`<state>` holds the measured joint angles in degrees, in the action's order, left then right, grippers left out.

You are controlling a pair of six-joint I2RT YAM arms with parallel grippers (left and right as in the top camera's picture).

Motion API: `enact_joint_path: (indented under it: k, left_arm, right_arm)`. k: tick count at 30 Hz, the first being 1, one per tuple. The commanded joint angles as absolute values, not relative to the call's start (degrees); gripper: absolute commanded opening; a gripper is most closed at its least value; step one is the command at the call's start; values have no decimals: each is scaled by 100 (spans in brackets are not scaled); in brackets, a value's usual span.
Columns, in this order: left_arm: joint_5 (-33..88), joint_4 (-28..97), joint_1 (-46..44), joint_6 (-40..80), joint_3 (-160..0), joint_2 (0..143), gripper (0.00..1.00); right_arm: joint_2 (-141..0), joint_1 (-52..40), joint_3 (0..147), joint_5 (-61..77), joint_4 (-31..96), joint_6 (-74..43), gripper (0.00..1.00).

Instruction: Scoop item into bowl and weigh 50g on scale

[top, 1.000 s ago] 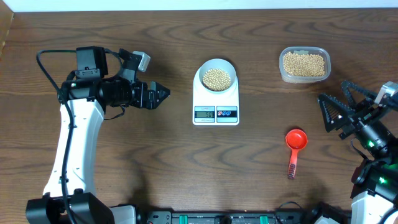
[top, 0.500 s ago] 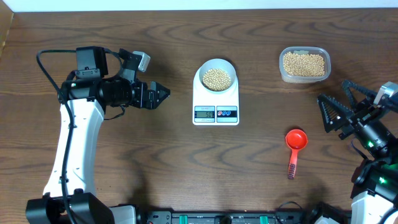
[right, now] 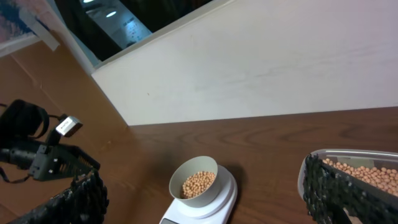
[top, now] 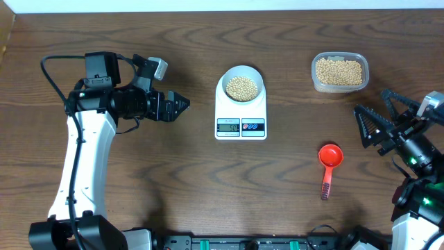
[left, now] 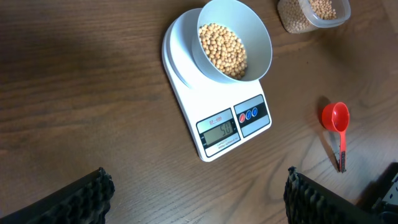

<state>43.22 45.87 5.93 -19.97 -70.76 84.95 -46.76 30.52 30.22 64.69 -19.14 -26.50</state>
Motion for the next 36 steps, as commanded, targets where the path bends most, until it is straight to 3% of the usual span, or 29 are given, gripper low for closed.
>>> enact_joint_path:
  k: [1,24,36]
  left_arm:
    - [4392,4582,620,-2095,-7148,8390,90]
    - [4392,4582,620,-2095,-7148,8390,90]
    - [4392,4582,620,-2095,-7148,8390,90]
  right_arm:
    - [-4685,3022,3094,6471,-1811,-2565,99]
    - [-4626,3022,3094,6191,-1544,-2770,99]
    - [-3046,2689,3065,3839,1387,-2836,99]
